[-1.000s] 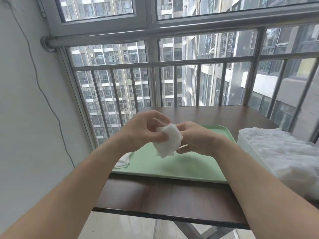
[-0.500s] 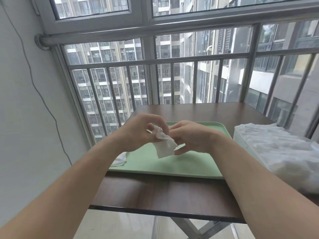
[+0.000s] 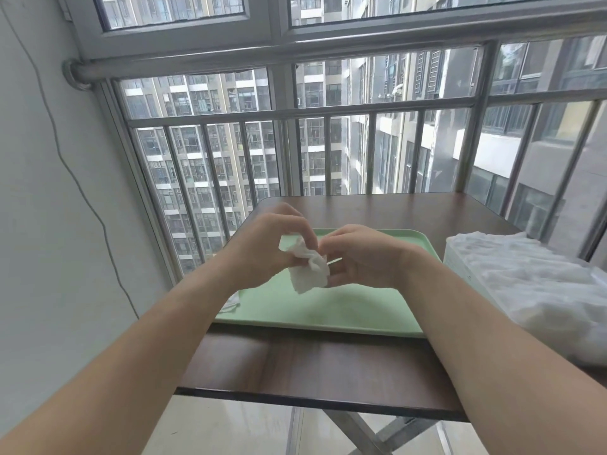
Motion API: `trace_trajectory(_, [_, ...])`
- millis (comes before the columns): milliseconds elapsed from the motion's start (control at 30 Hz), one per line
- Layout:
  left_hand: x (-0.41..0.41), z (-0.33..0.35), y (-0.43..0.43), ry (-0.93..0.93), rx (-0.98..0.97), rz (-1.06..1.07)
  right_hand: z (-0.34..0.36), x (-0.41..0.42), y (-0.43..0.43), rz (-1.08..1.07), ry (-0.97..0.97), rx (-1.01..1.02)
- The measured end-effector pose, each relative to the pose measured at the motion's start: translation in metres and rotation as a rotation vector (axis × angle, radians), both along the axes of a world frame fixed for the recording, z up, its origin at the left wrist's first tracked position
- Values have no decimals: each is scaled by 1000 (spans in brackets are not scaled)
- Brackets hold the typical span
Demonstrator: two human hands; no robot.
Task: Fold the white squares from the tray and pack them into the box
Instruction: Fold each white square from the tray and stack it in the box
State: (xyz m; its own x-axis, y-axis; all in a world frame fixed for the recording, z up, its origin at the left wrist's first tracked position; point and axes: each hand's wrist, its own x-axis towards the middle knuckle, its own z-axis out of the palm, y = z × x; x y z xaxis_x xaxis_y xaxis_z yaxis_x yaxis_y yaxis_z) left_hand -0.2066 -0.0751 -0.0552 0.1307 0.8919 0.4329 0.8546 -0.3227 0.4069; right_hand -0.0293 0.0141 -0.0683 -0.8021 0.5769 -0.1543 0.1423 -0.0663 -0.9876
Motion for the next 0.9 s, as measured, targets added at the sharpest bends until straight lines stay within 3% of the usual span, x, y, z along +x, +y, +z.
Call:
trace_trajectory(133, [-1,-10,-4,29,200,22,0,-1,0,-22,42,-93])
trace_trajectory(333, [2,-20,-8,5,373,-17,0,0,-3,41,22,-57])
trace_trajectory(600, [3,-23,-14,-242,407,-37,-1,0,-1,6,105,-75])
trace_trajectory(733, [-5,-23,-20,-259,389,46,0,-1,0,-73,111,-45])
trace_trajectory(900, [-4,-20,-21,-702,258,78,-2,-1,5,-188,117,78])
